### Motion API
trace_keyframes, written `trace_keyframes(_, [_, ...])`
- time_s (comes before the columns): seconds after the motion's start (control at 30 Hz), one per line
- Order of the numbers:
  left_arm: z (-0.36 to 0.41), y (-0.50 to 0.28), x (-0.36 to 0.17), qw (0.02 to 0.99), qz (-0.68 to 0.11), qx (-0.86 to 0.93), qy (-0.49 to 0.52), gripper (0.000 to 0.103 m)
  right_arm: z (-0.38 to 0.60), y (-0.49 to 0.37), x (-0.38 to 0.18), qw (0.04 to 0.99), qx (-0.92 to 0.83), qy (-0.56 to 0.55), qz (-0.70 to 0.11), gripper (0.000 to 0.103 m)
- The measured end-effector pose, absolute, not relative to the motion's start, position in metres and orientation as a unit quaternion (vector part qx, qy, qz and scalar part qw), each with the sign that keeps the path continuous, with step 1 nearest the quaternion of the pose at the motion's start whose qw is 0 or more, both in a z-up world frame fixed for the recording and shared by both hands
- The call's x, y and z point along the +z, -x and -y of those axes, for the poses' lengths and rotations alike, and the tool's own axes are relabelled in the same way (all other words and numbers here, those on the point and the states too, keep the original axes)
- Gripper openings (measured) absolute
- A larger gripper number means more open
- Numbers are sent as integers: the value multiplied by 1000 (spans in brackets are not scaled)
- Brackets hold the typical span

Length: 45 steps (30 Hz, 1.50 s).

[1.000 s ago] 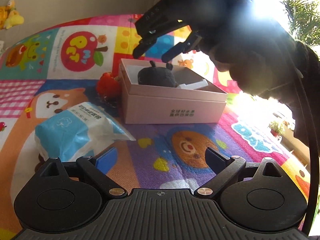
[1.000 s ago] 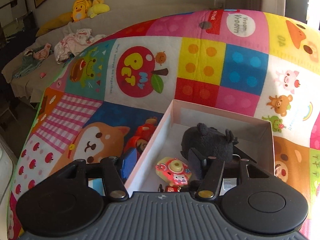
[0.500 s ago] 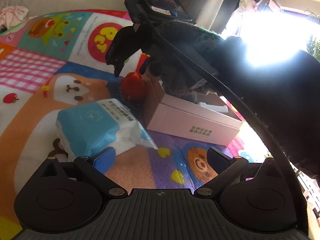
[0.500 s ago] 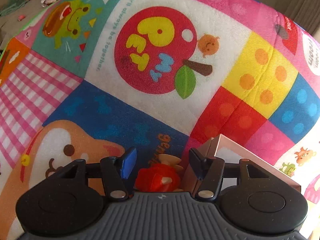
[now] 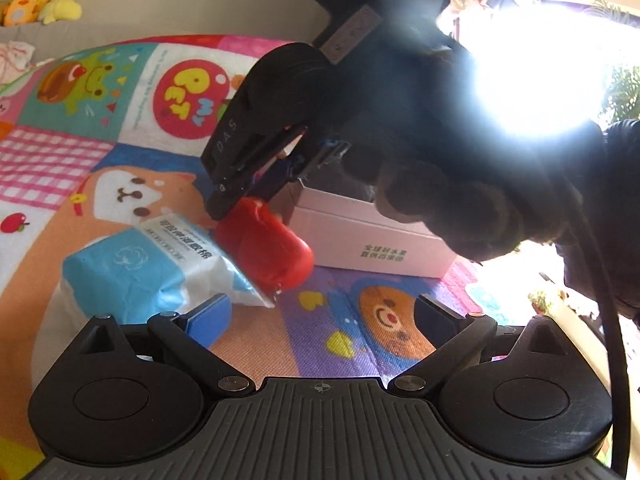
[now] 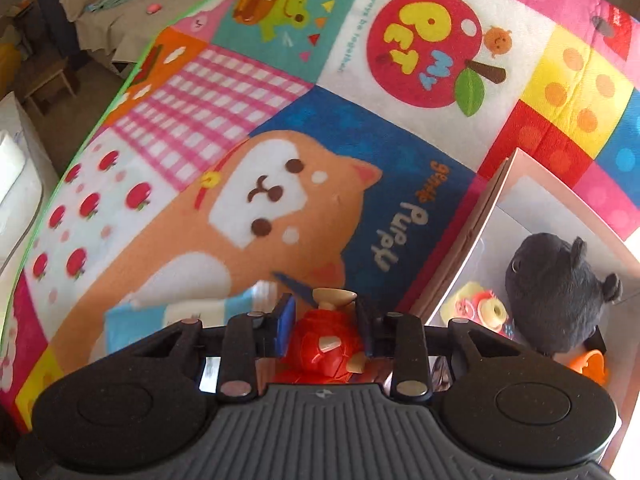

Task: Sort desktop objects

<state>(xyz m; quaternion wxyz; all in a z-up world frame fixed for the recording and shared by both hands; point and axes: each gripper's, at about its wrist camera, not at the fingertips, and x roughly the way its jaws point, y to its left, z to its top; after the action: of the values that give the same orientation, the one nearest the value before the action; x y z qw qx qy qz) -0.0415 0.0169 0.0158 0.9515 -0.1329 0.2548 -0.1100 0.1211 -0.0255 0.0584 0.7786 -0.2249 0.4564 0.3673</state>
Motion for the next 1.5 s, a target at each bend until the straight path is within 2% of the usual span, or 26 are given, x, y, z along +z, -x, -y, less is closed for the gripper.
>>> trace_keyframes(0.23, [-7,51,17,950,-270,-125,94,101,103,-64,63,804,361,214,-421,32])
trace_keyframes(0.3, [-3,51,17,949,-277,-127,85,101,124,-53,59,833,316,235,-388,33])
trace_keyframes(0.4, [3,54,19,947,-284,-133,66,101,159,-46,58,866,265,230,-355,39])
trace_keyframes(0.53, [6,60,24,947,-287,-134,45,101,205,-40,62,884,259,145,-360,76])
trace_keyframes(0.6, [6,61,29,950,-285,-125,38,101,219,-32,58,885,268,111,-364,80])
trace_keyframes(0.87, [5,49,53,961,-264,-78,27,101,235,-35,24,856,297,-47,-420,82])
trace_keyframes(0.93, [6,46,57,962,-262,-70,27,102,227,-42,19,846,311,-67,-428,78])
trace_keyframes(1.0, [6,45,59,962,-263,-63,29,102,216,-44,17,844,319,-65,-426,70])
trace_keyframes(1.07, [5,44,61,962,-266,-52,30,102,203,-41,19,844,329,-47,-421,54])
trace_keyframes(1.13, [2,43,61,962,-268,-40,28,102,195,-38,18,840,337,-34,-423,48])
trace_keyframes(1.37, [-18,39,59,961,-271,13,48,102,179,-41,11,856,308,-3,-416,48])
trace_keyframes(1.5, [-30,40,57,960,-273,38,54,102,173,-35,13,875,278,55,-392,48])
